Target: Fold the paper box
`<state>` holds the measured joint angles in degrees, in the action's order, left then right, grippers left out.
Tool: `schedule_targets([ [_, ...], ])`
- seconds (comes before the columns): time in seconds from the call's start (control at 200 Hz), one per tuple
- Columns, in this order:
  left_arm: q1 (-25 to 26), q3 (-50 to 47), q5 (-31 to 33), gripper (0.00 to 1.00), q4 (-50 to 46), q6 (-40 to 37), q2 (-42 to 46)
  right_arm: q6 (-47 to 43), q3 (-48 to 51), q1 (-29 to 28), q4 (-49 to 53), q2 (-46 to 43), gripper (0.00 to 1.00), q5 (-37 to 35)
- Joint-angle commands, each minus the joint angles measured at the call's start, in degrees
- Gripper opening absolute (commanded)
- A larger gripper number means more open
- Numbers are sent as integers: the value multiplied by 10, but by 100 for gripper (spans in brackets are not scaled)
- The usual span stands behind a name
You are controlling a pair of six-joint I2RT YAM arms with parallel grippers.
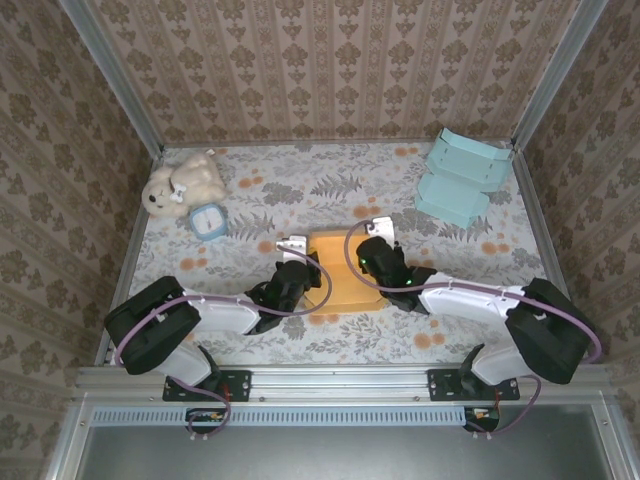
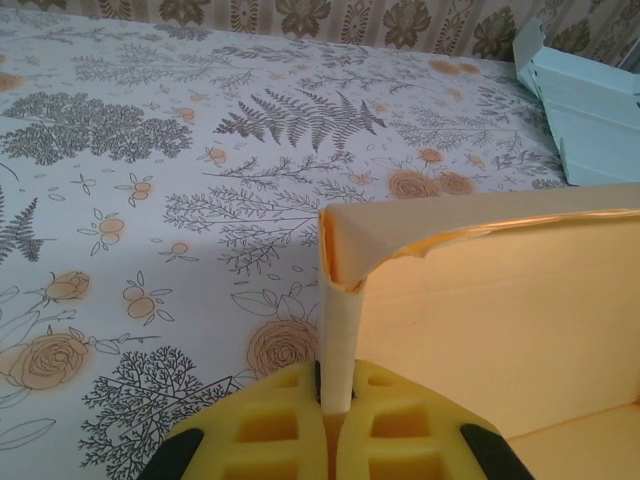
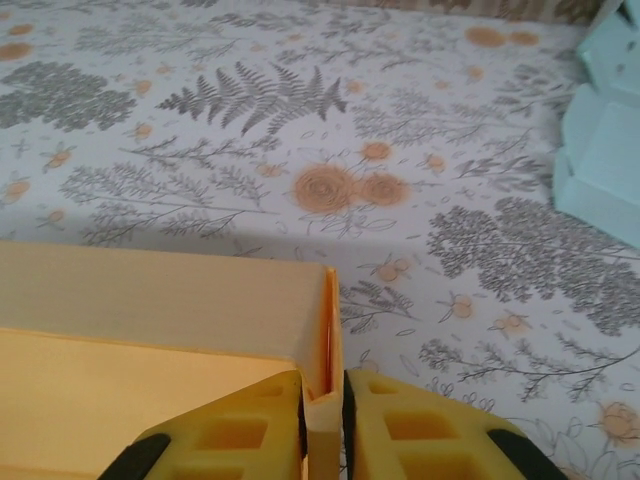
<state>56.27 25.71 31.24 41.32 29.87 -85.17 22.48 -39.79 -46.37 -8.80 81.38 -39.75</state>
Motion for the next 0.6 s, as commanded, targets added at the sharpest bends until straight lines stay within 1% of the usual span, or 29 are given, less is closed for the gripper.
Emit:
schedule_targets([
  [0.0,-5,9,45,0,-42,35,-4,6,-6,-2,37,10,17,-178],
  [0.135,-4,15,52,0,-58,44,-2,12,-2,-4,36,15,13,-214],
  [0.195,-3,19,53,0,-62,45,-3,10,0,-6,32,17,12,-215],
  [0.25,-3,21,52,0,-64,46,-4,-2,6,-9,9,15,13,-193],
  [0.3,-3,25,52,0,-68,45,-4,-17,22,-10,-34,6,14,-133],
  [0.375,-3,29,53,0,-73,41,-6,-6,31,-10,-50,-13,20,-40],
  [0.44,-3,35,52,0,-79,37,-8,5,29,-10,-42,-42,29,19],
  [0.545,-3,42,52,0,-87,29,-11,21,22,-10,-2,-83,44,75],
  [0.595,-4,44,55,0,-92,27,-11,24,18,-10,24,-107,48,95],
])
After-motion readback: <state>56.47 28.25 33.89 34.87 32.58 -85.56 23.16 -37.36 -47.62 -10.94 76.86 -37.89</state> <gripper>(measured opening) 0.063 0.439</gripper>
